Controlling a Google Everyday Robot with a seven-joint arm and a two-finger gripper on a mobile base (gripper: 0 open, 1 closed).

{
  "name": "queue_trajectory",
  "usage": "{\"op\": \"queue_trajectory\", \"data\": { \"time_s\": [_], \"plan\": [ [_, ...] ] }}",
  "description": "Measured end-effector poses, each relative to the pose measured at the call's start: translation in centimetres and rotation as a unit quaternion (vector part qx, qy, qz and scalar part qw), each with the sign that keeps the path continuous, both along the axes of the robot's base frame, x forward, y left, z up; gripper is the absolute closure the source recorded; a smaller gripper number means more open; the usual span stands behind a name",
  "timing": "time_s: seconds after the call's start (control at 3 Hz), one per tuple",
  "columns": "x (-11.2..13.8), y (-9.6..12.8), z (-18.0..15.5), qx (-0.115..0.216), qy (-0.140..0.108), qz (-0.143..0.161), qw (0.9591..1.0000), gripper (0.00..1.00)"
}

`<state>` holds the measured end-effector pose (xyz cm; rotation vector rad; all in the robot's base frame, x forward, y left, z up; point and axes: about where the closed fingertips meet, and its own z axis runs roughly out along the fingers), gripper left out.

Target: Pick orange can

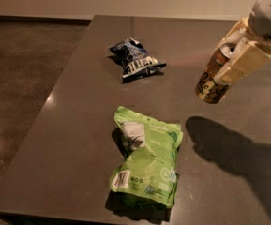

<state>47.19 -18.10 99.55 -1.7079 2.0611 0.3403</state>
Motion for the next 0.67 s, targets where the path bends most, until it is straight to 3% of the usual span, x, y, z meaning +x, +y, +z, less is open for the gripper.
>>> {"op": "queue_trajectory", "data": {
  "time_s": [0.33, 0.67],
  "plan": [
    [0.13, 2.32, 1.34, 0.016, -0.015, 0.026, 0.9994, 1.00],
    [0.14, 2.36, 1.32, 0.016, -0.015, 0.026, 0.9994, 1.00]
  ]
}}
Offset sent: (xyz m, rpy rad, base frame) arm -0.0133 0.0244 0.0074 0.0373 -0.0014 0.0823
